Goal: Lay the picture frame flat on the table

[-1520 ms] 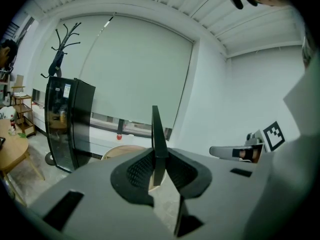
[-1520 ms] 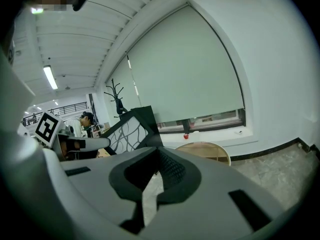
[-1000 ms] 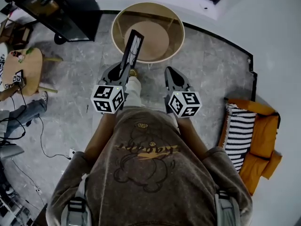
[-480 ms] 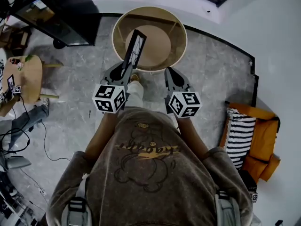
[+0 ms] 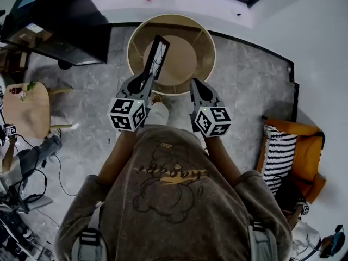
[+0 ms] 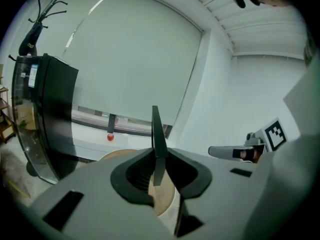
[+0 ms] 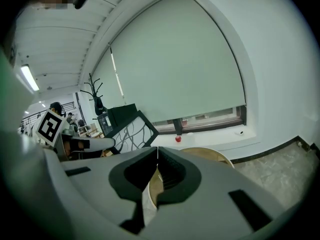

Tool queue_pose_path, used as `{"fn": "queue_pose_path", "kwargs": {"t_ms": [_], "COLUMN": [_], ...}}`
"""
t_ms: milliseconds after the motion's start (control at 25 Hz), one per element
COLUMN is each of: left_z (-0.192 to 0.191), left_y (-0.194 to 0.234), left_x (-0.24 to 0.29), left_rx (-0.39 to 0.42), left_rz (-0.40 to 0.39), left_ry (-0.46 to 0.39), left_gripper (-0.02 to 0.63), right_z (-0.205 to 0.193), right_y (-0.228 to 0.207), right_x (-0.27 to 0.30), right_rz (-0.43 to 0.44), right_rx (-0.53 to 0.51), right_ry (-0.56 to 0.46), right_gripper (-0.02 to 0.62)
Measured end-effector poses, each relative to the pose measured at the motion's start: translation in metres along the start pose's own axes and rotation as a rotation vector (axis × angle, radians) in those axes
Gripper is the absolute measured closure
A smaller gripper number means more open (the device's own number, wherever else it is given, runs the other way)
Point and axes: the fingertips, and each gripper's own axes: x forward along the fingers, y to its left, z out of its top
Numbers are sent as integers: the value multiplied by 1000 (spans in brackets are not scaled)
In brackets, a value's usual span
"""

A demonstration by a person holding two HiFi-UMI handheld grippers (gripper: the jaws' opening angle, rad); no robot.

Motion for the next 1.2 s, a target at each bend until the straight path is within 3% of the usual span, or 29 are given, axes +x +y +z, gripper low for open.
{"fn": "queue_pose_path", "kwargs": {"t_ms": [560,1200], "left_z": [43,50], "left_y": [58,57], "left_x": [77,112], "left_rx": [32,19], "left_rz": [-102,-88], "left_ry": [47,75], "left_gripper": [525,525], "right_z": [24,29], "right_y": [-13,-43], "right_x": [88,113], "right_rz": [-56,-26], "right_rx": [27,39], "right_ry": [24,63], "right_gripper": [575,575]}}
